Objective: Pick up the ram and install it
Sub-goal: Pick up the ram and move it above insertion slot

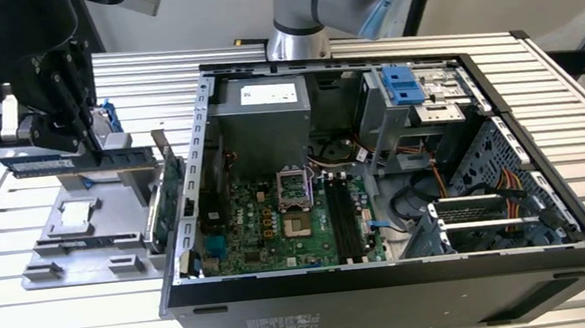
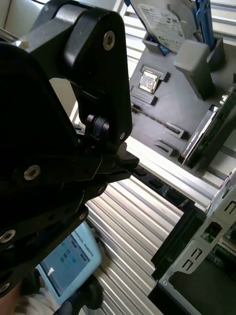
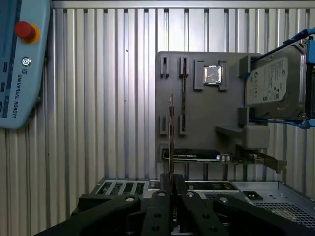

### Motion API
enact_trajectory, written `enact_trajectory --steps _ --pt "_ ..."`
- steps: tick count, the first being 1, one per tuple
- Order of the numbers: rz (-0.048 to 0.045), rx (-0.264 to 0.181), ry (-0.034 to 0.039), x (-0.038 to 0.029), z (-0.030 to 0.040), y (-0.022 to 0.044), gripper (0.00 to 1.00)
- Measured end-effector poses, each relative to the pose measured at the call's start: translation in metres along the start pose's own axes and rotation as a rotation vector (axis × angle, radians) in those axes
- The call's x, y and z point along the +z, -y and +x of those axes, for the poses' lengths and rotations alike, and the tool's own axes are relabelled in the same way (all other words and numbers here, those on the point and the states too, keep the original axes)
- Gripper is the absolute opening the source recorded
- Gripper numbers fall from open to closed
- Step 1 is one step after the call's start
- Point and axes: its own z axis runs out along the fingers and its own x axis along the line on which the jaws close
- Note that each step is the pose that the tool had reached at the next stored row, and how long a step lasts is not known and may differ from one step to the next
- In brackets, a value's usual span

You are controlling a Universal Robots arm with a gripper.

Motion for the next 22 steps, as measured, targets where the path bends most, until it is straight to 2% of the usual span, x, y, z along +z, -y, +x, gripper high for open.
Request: enact_trajectory --steps 12,22 --pt "0.0000 0.000 0.0000 -0.0016 -0.0002 0.0118 0.00" --pt "0.0000 0.000 0.0000 -0.0031 -0.0004 0.0260 0.00"
